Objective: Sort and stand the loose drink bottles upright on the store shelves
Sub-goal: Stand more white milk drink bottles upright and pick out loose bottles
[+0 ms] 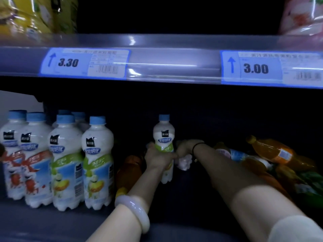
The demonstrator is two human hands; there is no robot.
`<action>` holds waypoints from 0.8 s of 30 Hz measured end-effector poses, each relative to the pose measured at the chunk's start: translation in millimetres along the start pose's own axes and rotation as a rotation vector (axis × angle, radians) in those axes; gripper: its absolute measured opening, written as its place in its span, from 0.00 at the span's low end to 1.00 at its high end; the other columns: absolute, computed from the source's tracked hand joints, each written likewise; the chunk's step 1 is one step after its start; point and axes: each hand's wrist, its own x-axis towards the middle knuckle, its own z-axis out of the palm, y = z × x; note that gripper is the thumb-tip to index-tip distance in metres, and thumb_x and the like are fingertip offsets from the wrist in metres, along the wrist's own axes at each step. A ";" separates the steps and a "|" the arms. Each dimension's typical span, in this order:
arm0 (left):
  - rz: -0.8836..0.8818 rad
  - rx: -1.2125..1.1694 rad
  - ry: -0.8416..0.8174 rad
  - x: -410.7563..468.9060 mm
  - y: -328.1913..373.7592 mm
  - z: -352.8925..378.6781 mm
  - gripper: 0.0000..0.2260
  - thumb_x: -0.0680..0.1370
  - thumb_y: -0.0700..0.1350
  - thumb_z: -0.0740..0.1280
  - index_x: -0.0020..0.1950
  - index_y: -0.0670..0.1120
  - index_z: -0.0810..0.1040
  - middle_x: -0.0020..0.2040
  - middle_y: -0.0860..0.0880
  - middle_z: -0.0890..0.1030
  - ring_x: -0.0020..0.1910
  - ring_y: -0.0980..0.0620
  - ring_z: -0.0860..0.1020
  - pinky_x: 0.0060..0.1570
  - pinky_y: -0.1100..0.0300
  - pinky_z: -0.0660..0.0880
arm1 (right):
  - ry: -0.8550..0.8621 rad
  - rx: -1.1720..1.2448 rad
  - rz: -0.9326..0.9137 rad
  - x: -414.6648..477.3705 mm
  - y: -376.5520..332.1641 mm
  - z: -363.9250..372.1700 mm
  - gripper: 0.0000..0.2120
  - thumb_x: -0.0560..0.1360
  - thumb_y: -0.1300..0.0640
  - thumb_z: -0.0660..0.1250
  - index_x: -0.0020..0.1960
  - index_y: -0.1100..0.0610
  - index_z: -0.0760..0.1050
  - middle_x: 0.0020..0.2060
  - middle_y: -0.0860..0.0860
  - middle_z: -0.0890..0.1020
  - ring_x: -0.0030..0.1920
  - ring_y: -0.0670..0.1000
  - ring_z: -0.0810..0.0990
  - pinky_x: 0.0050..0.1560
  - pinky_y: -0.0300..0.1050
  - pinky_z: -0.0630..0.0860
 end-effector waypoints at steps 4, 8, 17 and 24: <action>0.020 0.014 -0.011 -6.6 2.9 2.1 0.27 0.64 0.37 0.76 0.59 0.40 0.69 0.52 0.44 0.76 0.49 0.48 0.75 0.44 0.61 0.71 | 0.073 0.054 -0.048 -20.0 14.6 4.0 0.16 0.68 0.51 0.71 0.50 0.59 0.74 0.40 0.54 0.79 0.42 0.53 0.79 0.34 0.40 0.75; -0.012 0.023 -0.023 -13.9 8.5 -3.4 0.30 0.63 0.38 0.77 0.61 0.39 0.69 0.56 0.42 0.77 0.54 0.46 0.77 0.47 0.60 0.74 | 0.091 0.274 -0.031 -24.2 23.4 19.7 0.10 0.68 0.52 0.71 0.38 0.59 0.75 0.33 0.53 0.79 0.33 0.51 0.78 0.30 0.38 0.71; 0.003 -0.042 -0.190 -54.2 17.2 -11.8 0.35 0.50 0.42 0.76 0.56 0.41 0.74 0.53 0.43 0.81 0.51 0.46 0.80 0.53 0.51 0.80 | 0.362 1.196 -0.167 -83.1 48.1 39.8 0.31 0.57 0.60 0.77 0.57 0.67 0.73 0.45 0.61 0.84 0.42 0.57 0.84 0.39 0.47 0.81; 0.056 -0.090 -0.337 -71.3 11.4 -21.9 0.29 0.62 0.36 0.76 0.59 0.44 0.68 0.52 0.43 0.80 0.51 0.47 0.80 0.51 0.48 0.79 | 0.353 1.228 -0.277 -139.6 74.7 68.2 0.33 0.61 0.78 0.70 0.61 0.58 0.67 0.51 0.57 0.80 0.53 0.56 0.80 0.56 0.53 0.77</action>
